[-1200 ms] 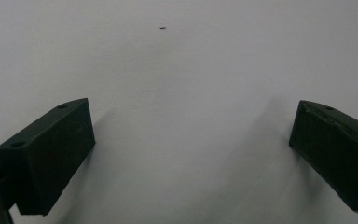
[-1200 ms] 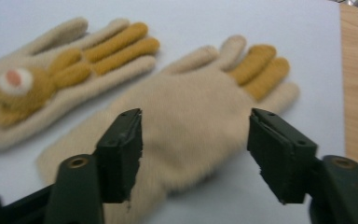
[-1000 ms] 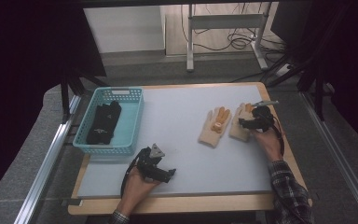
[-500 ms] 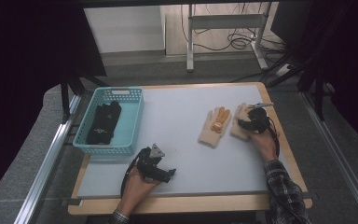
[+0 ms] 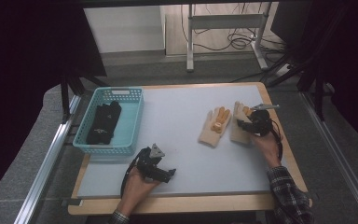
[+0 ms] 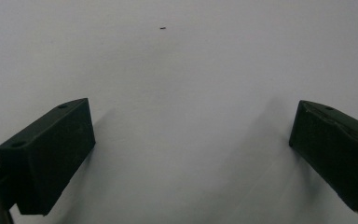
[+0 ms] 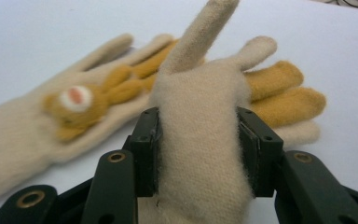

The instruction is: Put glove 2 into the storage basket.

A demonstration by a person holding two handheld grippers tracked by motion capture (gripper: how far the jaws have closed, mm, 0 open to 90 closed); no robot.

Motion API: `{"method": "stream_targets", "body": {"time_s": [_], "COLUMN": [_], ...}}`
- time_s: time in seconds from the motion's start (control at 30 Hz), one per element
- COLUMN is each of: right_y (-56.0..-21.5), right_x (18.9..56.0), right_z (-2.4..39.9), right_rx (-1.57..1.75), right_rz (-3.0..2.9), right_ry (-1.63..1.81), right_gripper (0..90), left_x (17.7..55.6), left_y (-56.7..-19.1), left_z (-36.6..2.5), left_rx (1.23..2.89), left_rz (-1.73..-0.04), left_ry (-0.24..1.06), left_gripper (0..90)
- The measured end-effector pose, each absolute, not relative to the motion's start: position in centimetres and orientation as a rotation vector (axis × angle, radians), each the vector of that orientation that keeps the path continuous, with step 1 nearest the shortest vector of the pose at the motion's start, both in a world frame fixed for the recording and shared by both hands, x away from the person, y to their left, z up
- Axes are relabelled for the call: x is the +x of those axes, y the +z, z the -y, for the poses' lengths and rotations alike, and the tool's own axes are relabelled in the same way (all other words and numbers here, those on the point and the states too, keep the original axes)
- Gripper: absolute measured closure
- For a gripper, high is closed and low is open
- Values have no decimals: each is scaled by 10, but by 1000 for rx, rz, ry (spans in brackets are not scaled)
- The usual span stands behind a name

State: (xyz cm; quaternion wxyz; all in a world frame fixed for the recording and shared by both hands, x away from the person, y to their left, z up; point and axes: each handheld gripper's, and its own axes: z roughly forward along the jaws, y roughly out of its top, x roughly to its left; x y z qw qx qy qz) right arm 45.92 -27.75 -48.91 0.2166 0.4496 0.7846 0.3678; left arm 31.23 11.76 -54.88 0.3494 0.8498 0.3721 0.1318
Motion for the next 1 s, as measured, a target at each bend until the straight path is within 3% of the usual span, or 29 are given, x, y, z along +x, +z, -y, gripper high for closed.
{"method": "stream_targets", "body": {"time_s": [0.57, 0.8, 1.0], "right_y": [-449, -454, -478], "right_x": [389, 366, 354], "right_z": [226, 189, 156], "right_rx": [1012, 915, 875], "right_rz": [-2273, -2364, -2439], "right_ry": [1220, 1241, 1186], "right_gripper": [527, 516, 506], "left_x": [312, 312, 312], "left_y": [-549, -549, -549], "left_z": [-118, -118, -118], "left_rx": [2204, 2202, 2201], "left_rz": [-961, -963, -963], "left_ry": [345, 345, 346], "left_gripper": [4, 4, 4]}}
